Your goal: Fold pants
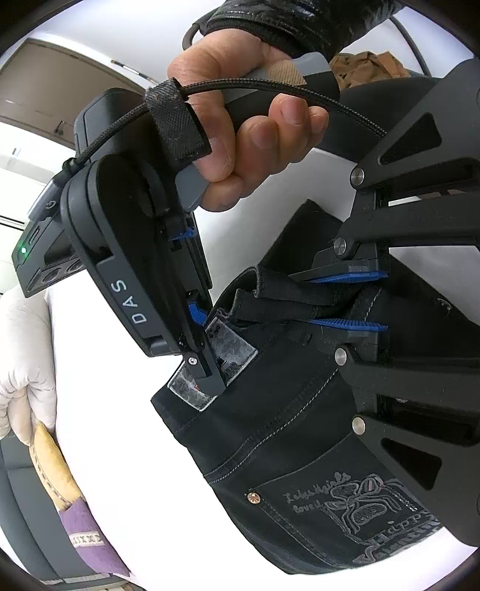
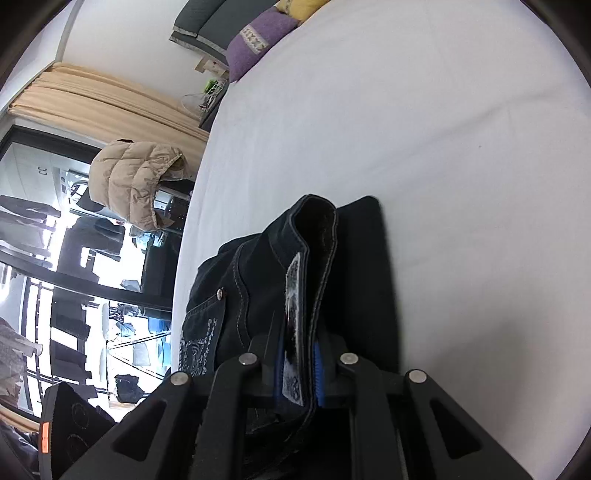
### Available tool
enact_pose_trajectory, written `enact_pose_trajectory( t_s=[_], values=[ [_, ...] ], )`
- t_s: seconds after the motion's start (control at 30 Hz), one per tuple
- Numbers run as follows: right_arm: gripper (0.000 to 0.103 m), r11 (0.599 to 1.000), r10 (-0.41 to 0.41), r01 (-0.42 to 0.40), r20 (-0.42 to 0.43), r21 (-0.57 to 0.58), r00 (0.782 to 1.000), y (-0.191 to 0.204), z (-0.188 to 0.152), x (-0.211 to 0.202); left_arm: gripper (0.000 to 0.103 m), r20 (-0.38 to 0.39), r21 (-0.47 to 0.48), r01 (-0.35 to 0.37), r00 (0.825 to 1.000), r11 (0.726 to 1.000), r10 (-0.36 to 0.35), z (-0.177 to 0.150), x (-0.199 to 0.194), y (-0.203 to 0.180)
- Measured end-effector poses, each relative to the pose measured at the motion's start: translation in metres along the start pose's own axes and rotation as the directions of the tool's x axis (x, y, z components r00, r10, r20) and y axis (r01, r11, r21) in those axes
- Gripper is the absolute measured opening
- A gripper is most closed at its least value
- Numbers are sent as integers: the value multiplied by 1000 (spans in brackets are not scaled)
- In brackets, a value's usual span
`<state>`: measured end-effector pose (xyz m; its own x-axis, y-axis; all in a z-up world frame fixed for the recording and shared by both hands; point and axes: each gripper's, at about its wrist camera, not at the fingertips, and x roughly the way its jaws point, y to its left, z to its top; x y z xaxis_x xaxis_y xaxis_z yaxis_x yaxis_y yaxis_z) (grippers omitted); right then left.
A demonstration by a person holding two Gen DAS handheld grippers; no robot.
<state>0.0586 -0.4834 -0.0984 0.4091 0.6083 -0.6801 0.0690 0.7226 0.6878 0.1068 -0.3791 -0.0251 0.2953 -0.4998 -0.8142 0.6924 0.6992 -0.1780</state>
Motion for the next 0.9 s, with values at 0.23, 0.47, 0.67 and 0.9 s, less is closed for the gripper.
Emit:
enact_pose_trajectory(
  t_s=[0.23,0.47,0.67,0.9],
  values=[
    [14,999,5,-5,0,44,1000,-21,-1,2,15,-9,9,-13,1000,1000,13,-3,11,-22],
    [17,990,87,-92,42,110,995,-45,-15,2,18,2,35,-38,999,999,38,-15,0,-31],
    [24,986,72,-85,95,142,993,-48,-25,-13,21,-2,41,20,1000,999,-20,-27,-42,-31],
    [33,988,-41,10,204,151,978,-40,-42,-66,21,82,-98,68,995,993,-60,-59,-107,20]
  ],
)
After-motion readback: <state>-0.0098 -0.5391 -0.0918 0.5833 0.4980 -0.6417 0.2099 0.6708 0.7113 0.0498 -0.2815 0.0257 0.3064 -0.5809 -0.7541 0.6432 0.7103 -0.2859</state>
